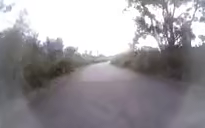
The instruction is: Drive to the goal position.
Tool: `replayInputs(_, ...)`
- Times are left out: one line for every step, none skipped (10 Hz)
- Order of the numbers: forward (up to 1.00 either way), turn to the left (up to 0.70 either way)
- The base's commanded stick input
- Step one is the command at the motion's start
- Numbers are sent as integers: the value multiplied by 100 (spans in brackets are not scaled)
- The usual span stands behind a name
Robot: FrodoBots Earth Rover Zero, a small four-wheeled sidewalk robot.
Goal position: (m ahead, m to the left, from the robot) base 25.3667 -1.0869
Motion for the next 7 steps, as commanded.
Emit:
replayInputs(85,0)
replayInputs(85,0)
replayInputs(85,0)
replayInputs(85,0)
replayInputs(85,0)
replayInputs(85,0)
replayInputs(85,0)
